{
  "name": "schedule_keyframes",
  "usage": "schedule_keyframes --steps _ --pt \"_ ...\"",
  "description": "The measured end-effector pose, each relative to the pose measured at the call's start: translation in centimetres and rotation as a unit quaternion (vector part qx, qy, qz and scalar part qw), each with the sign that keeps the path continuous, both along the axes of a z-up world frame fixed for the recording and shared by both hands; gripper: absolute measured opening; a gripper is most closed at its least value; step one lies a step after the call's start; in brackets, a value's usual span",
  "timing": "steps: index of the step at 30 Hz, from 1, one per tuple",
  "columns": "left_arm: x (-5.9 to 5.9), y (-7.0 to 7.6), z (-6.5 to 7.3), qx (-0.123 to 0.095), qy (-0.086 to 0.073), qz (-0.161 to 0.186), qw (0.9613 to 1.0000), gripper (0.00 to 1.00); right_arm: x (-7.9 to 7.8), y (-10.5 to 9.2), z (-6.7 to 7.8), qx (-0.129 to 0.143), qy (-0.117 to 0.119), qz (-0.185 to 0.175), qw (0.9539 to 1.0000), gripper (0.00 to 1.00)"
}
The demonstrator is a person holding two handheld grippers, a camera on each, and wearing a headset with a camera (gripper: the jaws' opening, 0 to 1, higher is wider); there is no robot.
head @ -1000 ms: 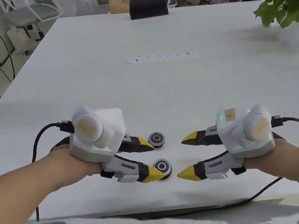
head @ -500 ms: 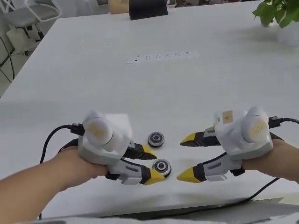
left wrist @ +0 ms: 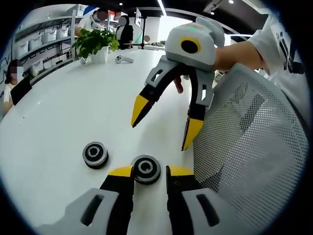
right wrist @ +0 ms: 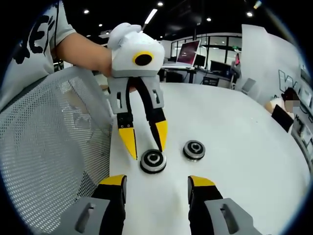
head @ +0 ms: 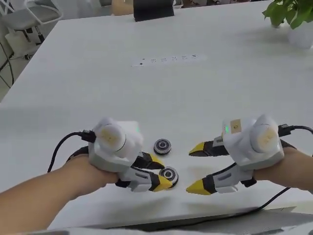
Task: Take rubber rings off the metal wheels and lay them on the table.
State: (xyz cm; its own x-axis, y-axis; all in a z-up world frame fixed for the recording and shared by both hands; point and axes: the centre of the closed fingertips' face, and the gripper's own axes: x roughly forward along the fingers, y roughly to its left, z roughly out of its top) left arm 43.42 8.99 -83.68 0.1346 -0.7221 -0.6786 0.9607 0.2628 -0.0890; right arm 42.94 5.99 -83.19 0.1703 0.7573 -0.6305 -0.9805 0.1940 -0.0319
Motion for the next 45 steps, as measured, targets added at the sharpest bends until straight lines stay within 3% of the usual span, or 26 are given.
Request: schedule_keyframes --steps 6,9,14,17,22,27,38,45 --pt "0.0 0.0 -0.3 0.002 0.005 0.005 1.0 0.15 0.0 -0.2 -0.2 -0.003 0.001 0.0 1.0 0.48" --pt "0.0 0.0 -0.3 0.005 -0.002 0.002 1.0 0.13 0.0 -0.2 -0.5 -0.004 0.003 0.0 1.0 0.48" --pt "0.4 -0.1 -0.4 0.017 -0.021 0.006 0.9996 0.08 0.0 -0.2 -0.6 -0.005 0.004 0.0 1.0 0.48" --pt "0.5 -0.1 -0.4 0.019 -0.023 0.006 0.9995 0.08 0.1 -0.1 -0.5 -0.001 0.007 -0.004 1.0 0.47" --pt "0.4 -0.2 -0.5 0.03 -0.048 -0.003 0.9984 0.08 0.2 0.0 -0.5 -0.001 0.007 -0.003 1.0 0.47" --pt "0.5 -0.2 -0.5 0.026 -0.046 0.003 0.9986 0.08 0.6 0.2 -0.4 0.011 0.019 -0.01 0.9997 0.46" --pt "0.5 -0.1 -0.5 0.021 -0.048 0.005 0.9986 0.08 0.5 0.9 -0.8 0.008 0.03 0.006 0.9995 0.43" --pt "0.4 -0.1 -0.5 0.018 -0.048 0.007 0.9987 0.08 0.6 1.8 -1.0 0.026 0.058 0.0 0.998 0.38"
